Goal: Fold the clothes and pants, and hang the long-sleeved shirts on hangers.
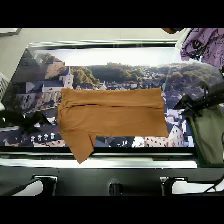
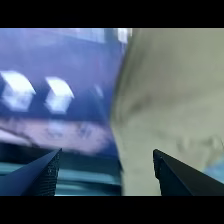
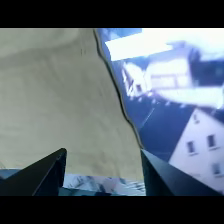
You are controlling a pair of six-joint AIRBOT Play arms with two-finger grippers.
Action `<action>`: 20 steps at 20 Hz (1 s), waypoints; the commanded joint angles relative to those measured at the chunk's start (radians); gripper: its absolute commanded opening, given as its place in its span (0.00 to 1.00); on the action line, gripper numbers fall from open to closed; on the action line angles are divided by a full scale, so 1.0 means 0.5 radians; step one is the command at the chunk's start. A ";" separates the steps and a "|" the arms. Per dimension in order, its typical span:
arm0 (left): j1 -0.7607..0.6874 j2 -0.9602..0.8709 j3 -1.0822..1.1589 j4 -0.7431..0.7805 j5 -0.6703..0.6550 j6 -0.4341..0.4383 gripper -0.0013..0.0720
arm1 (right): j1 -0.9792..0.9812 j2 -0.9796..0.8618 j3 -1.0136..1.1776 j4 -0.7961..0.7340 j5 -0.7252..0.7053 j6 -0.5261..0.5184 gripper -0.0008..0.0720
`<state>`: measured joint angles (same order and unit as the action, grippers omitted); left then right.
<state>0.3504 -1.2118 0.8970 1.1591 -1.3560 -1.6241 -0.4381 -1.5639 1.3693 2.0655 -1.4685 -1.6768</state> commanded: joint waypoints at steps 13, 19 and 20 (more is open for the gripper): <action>-0.502 0.160 -0.932 -0.658 0.757 0.198 0.89 | -0.023 0.181 -0.224 0.032 0.037 -0.118 0.72; -0.587 0.105 -0.922 -0.696 0.748 0.198 0.05 | -0.028 0.181 -0.327 -0.072 0.035 -0.185 0.72; -0.587 0.114 -0.909 -0.695 0.733 0.198 0.05 | -0.028 0.177 -0.406 -0.072 0.039 -0.189 0.72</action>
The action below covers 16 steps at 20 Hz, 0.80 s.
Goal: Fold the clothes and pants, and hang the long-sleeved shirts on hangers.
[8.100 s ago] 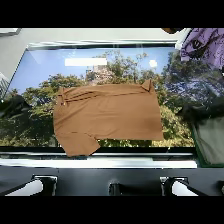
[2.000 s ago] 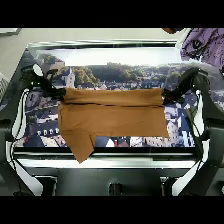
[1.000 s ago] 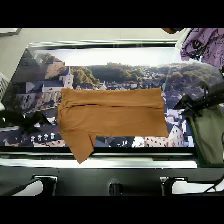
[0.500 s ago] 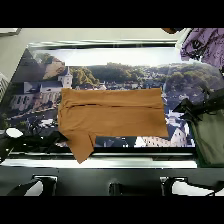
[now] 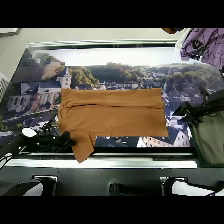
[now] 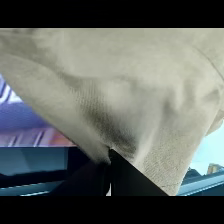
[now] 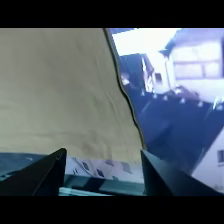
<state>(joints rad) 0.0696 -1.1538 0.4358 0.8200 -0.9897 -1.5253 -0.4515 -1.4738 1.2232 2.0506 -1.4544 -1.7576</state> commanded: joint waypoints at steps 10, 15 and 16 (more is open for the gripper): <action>-0.025 0.034 0.089 -0.016 -0.085 0.000 0.05 | 0.005 -0.003 -0.738 0.081 0.383 -0.207 0.72; -0.014 0.061 0.092 -0.014 -0.099 0.001 0.05 | 0.004 -0.006 -0.823 0.195 0.478 -0.227 0.13; 0.009 0.078 0.107 -0.002 -0.117 0.001 0.04 | 0.004 0.007 -0.820 0.204 0.482 -0.252 0.06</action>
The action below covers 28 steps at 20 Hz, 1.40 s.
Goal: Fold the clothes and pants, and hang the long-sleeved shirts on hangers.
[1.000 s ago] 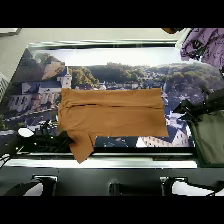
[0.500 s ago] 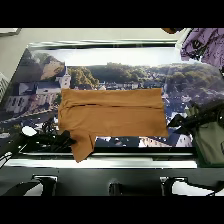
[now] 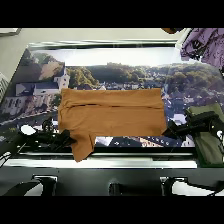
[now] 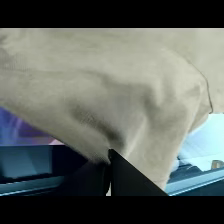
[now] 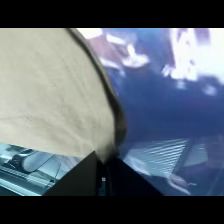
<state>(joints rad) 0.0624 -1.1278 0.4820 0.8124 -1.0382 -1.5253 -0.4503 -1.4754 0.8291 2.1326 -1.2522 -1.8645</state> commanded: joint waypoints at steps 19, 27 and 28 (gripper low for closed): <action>0.204 0.333 0.597 0.754 -0.492 -0.089 0.04 | 0.062 0.861 0.021 -0.186 -0.089 0.531 0.05; 0.139 -0.624 1.395 0.611 -0.346 0.092 0.04 | 0.513 0.273 0.504 -0.534 0.454 0.769 0.05; 0.126 -0.737 1.501 0.611 -0.347 0.105 0.04 | 0.513 0.192 0.568 -0.519 0.480 0.768 0.05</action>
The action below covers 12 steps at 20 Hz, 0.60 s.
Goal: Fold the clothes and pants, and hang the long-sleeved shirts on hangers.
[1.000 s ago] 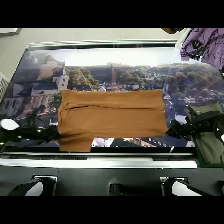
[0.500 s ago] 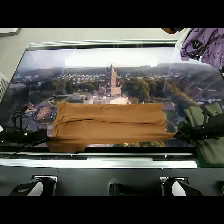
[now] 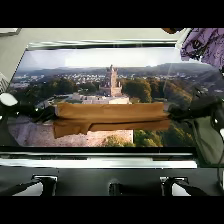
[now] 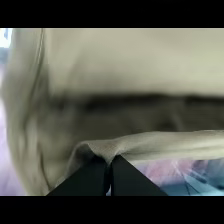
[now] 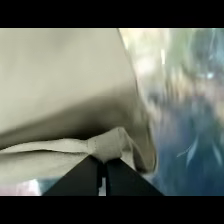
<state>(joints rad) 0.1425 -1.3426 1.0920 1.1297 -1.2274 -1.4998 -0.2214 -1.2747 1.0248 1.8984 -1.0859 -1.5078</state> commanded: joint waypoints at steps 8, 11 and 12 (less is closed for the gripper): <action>-0.093 -0.822 0.720 -0.024 -0.022 0.053 0.05 | 0.055 -0.627 0.314 0.277 0.285 -0.074 0.17; -0.088 -0.823 0.727 -0.024 -0.035 0.031 0.44 | 0.028 -0.638 0.374 0.250 0.128 -0.073 0.43; -0.080 -0.819 0.750 -0.023 -0.061 0.008 0.49 | -0.010 -0.636 0.439 0.242 0.039 -0.073 0.59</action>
<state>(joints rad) 0.0998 -1.7355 1.4422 1.1206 -1.2385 -1.4769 -0.2039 -1.5753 1.1995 2.0155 -0.9871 -1.5414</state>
